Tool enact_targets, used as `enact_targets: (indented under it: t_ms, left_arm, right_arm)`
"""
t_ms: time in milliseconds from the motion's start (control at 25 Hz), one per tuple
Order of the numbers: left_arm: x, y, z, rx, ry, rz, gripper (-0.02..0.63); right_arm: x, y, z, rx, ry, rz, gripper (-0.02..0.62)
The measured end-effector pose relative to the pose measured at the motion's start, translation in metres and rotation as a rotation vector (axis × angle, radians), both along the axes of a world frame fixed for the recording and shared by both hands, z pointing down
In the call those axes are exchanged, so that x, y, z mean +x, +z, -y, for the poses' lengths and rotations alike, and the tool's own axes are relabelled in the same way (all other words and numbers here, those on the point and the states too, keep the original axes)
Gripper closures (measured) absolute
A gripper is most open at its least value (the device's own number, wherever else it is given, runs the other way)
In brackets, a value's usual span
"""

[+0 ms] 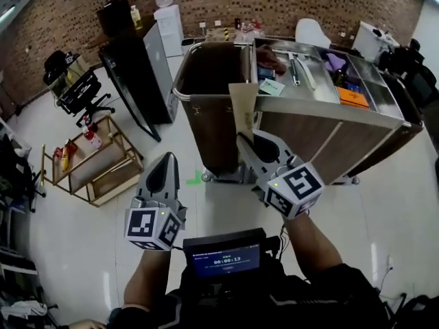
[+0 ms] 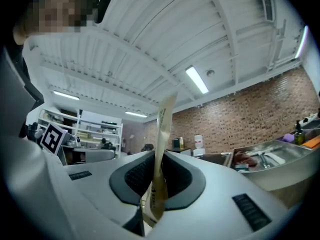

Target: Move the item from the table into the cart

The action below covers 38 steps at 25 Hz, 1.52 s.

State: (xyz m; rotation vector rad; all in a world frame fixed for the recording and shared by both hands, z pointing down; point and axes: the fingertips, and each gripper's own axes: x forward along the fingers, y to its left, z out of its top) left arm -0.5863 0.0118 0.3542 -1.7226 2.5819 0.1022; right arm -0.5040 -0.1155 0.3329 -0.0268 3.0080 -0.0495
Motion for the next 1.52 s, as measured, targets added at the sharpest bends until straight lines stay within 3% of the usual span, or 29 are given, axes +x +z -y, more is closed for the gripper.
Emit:
enact_targets:
  t_ms: [280,520,720,840,960,1240,1520]
  left_arm:
    - [0.033,-0.005,0.192,0.009,0.280,0.014,0.604]
    - [0.080,-0.006,0.311,-0.001,0.500,0.020,0.604]
    - [0.132,-0.014,0.396,0.004,0.668,0.029,0.604]
    - [0.169,-0.018,0.446,0.008,0.753,0.039,0.604]
    - [0.216,-0.020,0.492,0.009,0.793,0.057,0.604]
    - [0.313,-0.027,0.582,0.022,0.762,0.045,0.604]
    - [0.342,-0.034,0.652,0.018,0.783,0.051,0.604]
  right_arm:
    - [0.069,0.007,0.172,-0.006,0.308,-0.005,0.569]
    - [0.131,0.005,0.282,-0.002,0.581,-0.008,0.569]
    - [0.179,0.002,0.320,-0.001,0.715,-0.037,0.569]
    - [0.226,0.005,0.370,-0.025,0.767,-0.036,0.569]
    - [0.277,0.007,0.411,-0.026,0.800,-0.033,0.569]
    - [0.372,0.008,0.494,-0.013,0.773,-0.048,0.569]
    - [0.392,0.007,0.574,-0.023,0.763,-0.056,0.569]
